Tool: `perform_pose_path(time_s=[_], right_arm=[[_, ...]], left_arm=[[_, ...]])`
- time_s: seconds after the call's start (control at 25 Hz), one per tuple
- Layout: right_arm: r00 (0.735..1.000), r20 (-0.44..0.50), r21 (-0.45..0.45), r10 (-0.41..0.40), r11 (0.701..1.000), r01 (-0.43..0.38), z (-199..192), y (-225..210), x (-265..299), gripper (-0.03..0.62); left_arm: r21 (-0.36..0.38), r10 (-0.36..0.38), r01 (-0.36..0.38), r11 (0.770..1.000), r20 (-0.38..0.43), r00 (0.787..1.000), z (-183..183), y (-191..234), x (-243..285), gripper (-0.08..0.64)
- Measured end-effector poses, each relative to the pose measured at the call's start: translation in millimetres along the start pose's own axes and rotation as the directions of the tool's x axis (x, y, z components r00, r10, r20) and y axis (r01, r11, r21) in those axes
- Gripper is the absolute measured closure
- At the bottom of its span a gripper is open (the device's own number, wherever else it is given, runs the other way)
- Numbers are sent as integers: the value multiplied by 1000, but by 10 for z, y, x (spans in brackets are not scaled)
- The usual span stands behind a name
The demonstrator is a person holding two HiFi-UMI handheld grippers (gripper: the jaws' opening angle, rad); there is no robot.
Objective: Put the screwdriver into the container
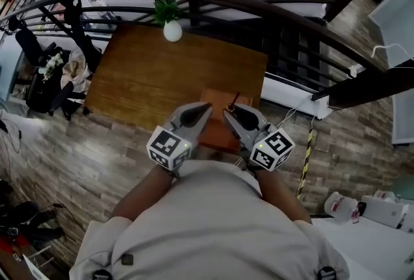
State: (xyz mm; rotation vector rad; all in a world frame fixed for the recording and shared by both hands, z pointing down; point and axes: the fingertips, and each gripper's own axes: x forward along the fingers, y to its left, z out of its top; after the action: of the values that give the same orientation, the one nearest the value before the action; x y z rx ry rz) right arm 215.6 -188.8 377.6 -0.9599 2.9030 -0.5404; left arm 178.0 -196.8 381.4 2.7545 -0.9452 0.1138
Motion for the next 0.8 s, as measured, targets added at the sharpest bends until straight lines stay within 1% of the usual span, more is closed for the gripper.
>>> perform_pose_path(time_s=[0.2, 0.4, 0.64, 0.8], right_arm=[[999, -37, 7, 28, 1000, -27, -92, 37, 91, 509], [996, -86, 13, 37, 999, -36, -246, 49, 127, 509], [990, -141, 28, 23, 999, -19, -539, -49, 146, 509], [984, -176, 68, 8, 998, 4, -778, -164, 129, 509]], left_arm=[[-23, 36, -36, 999, -8, 999, -91, 67, -105, 557], [-35, 43, -44, 998, -33, 999, -227, 156, -130, 557], [-74, 38, -45, 996, -95, 995, -619, 231, -156, 557], [-96, 39, -53, 994, -135, 990, -882, 257, -177, 557]])
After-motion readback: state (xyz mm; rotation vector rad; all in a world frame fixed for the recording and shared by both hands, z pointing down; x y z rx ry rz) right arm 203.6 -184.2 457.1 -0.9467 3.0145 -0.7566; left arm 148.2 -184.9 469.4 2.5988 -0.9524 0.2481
